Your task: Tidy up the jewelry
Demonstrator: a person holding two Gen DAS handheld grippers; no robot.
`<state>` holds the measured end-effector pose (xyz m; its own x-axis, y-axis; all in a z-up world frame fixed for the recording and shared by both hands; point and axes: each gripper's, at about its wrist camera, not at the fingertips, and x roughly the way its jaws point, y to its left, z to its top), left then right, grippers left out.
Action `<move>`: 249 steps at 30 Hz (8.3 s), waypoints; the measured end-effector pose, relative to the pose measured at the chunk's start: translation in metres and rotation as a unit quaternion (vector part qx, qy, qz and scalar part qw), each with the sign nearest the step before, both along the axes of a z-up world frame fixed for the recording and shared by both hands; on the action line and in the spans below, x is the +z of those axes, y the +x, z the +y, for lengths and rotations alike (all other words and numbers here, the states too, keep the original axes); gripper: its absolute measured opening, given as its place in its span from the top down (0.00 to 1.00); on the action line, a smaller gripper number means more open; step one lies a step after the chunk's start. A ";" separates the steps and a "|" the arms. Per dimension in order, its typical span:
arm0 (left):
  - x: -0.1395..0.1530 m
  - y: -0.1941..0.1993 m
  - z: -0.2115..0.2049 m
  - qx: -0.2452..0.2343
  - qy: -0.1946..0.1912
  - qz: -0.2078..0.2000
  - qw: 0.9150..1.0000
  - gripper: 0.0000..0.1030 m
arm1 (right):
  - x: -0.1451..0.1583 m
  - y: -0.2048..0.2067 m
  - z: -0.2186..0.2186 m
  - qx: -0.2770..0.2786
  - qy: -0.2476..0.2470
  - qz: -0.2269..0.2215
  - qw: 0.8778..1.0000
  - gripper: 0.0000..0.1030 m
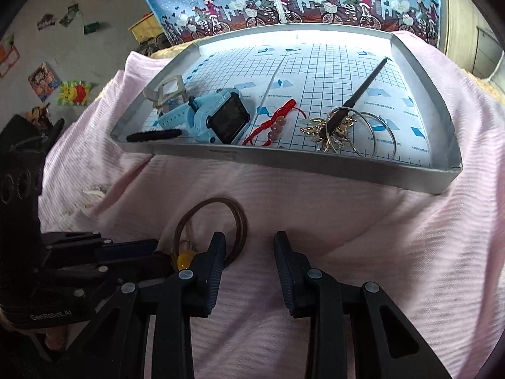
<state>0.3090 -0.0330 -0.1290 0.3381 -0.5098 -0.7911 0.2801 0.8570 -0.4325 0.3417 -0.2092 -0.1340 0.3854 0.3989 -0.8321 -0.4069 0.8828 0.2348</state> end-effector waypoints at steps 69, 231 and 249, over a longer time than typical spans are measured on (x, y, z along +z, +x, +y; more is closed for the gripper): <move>-0.008 -0.001 -0.083 -0.221 0.045 -0.083 0.971 0.87 | -0.001 0.009 -0.073 -0.095 0.006 0.061 0.994 0.96; 0.005 0.013 0.102 -0.044 0.256 -0.062 0.964 0.03 | -0.009 -0.031 0.023 0.022 -0.049 -0.089 0.995 0.13; 0.009 0.015 0.094 -0.064 0.232 -0.056 0.969 0.53 | -0.006 -0.023 0.041 0.060 -0.012 -0.099 0.993 0.49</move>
<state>0.3241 0.0612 -0.1197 0.3932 -0.1509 -0.9070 0.4205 0.9068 0.0314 0.3188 -0.1683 -0.1400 0.4932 0.4328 -0.7546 -0.5461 0.8293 0.1188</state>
